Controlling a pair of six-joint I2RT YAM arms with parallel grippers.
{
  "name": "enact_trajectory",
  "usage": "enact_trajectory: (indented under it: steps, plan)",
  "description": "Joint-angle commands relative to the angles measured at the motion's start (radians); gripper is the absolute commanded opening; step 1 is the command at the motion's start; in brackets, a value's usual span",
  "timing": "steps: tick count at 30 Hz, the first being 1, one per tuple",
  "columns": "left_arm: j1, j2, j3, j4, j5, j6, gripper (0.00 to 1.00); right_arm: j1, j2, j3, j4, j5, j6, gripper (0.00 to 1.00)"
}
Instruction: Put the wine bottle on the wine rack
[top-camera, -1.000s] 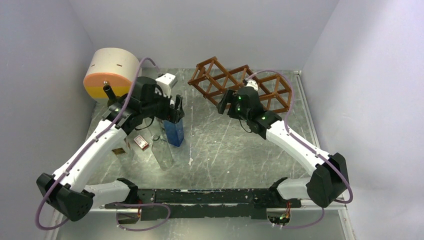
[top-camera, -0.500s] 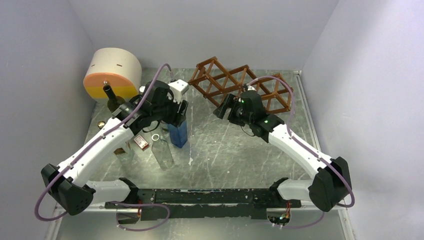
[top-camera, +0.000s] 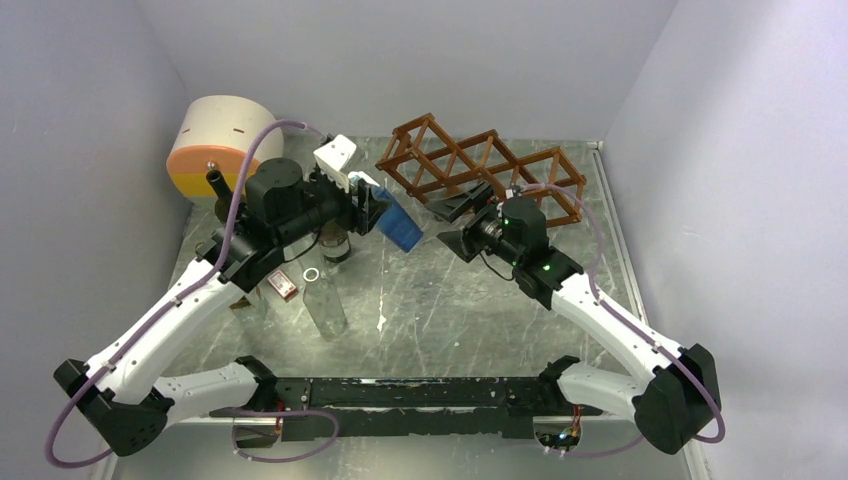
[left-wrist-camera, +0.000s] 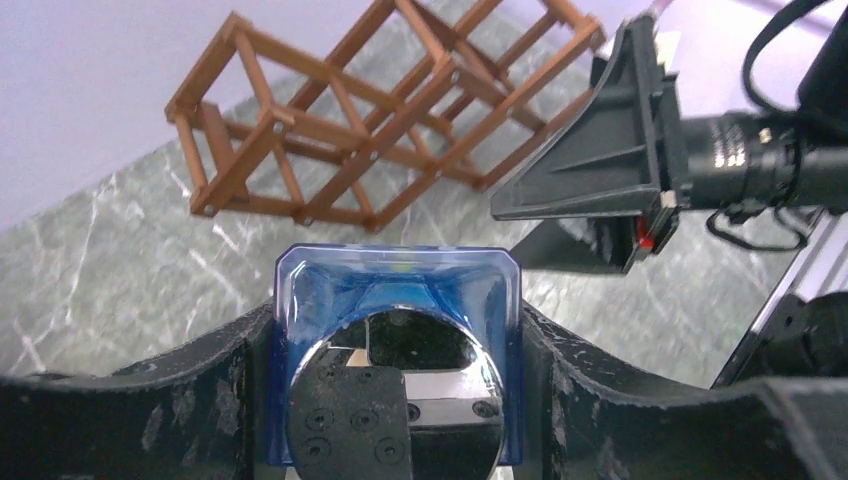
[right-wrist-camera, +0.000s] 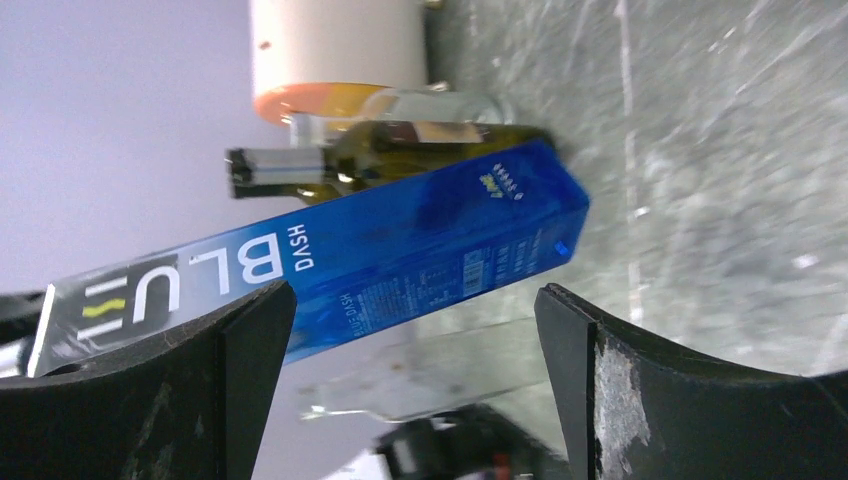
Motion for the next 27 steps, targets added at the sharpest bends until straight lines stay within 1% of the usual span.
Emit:
enact_trajectory:
  steps: [1, 4, 7, 11, 14, 19, 24, 27]
  plan:
    - [-0.004, -0.004, 0.020, 0.330, 0.041, -0.079, 0.18, 0.001, -0.007, -0.015, 0.123, 0.013, 0.379, 0.96]
    - [-0.005, 0.019, 0.038, 0.364, 0.039, -0.111, 0.17, 0.012, 0.028, 0.007, 0.126, 0.006, 0.497, 0.97]
    - [-0.006, 0.038, 0.041, 0.407, 0.024, -0.137, 0.16, 0.041, 0.061, 0.033, 0.111, 0.006, 0.573, 0.99]
    - [-0.006, 0.058, 0.028, 0.443, -0.040, -0.174, 0.15, 0.076, 0.068, 0.025, 0.117, 0.046, 0.655, 1.00]
    - [-0.006, 0.060, 0.001, 0.493, -0.075, -0.207, 0.14, 0.092, 0.079, 0.029, 0.110, 0.060, 0.698, 1.00]
    - [-0.006, 0.059, -0.037, 0.557, -0.071, -0.249, 0.13, 0.110, 0.120, 0.045, 0.131, 0.073, 0.742, 1.00]
    - [-0.008, 0.037, -0.082, 0.617, -0.047, -0.277, 0.13, 0.139, 0.144, -0.002, 0.261, 0.153, 0.818, 1.00]
    - [-0.009, 0.020, -0.119, 0.651, -0.022, -0.284, 0.13, 0.140, 0.160, 0.011, 0.259, 0.185, 0.830, 1.00]
